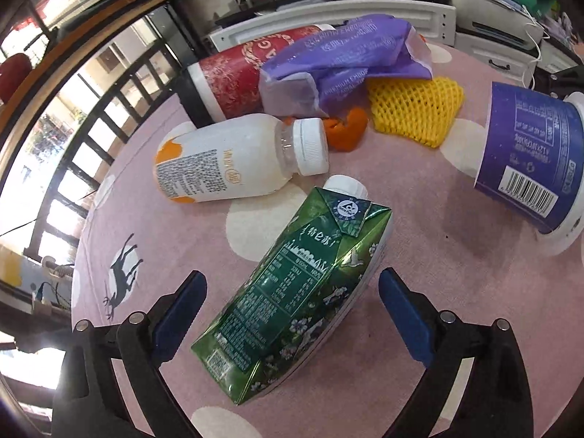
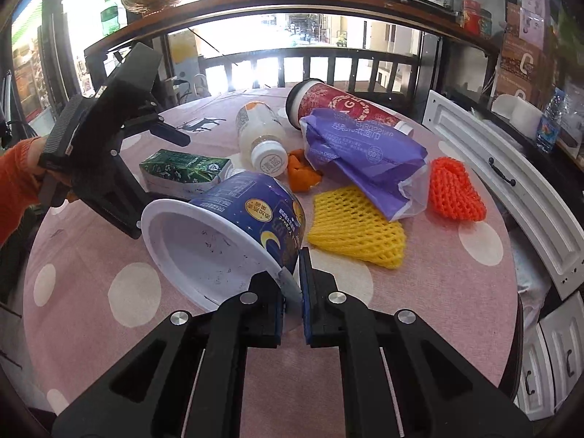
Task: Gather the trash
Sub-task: 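Grasp the blue yogurt cup with the right tool while the left tool grasps the green carton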
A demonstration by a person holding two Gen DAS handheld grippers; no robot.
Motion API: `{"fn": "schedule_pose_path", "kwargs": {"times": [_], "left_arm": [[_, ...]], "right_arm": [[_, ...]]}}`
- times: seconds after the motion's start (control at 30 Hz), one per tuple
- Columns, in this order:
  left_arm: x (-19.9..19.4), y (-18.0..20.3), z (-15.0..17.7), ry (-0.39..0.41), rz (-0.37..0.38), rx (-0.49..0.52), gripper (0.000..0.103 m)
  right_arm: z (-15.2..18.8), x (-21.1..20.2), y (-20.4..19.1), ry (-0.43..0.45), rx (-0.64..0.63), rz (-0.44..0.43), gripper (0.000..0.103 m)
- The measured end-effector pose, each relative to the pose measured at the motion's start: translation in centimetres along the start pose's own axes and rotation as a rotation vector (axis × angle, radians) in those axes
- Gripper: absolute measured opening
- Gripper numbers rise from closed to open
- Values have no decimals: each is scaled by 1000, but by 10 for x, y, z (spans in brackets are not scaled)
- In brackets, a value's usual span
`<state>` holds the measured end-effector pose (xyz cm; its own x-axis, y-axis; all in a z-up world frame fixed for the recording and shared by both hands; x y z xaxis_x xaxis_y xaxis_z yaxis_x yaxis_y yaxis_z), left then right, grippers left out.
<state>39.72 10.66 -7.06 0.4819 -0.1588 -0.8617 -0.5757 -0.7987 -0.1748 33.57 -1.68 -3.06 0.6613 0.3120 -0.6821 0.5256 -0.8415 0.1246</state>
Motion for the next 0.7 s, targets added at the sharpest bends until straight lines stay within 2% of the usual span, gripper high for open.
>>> {"fn": "schedule_pose_path", "kwargs": {"times": [0.13,0.27,0.4,0.47,0.6,0.7], "left_arm": [[14,1,-8,-86,35,47,88],[18,2,-13,-139,66,108,85],[21,2,-17,-189,108,113,74],[22,-1,-21,-199,118,106,71],[21,-1,-21,-185,113,58,54],[18,-2,-19,-160,97,23,52]], "right_arm": [[8,-5,6,-10,9,7,8],[15,-8,15,-10,32,10,8],[20,-10,21,-5,52,14,8],[22,-10,22,-4,59,11,8],[23,-10,24,-4,68,3,8],[23,-11,26,2,75,-4,8]]}}
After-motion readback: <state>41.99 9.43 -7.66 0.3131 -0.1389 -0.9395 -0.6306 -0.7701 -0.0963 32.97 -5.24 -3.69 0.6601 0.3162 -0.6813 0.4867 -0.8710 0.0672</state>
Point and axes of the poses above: each gripper's, at about its wrist camera, not at the fingertips, and x roughly the way its jaws point, y to its right, z to its underside, the point moved 1 cm from there along x, roughly the way its jaws point, and after that the axes turned 12 degrees about -x, right-handed, at the moved point
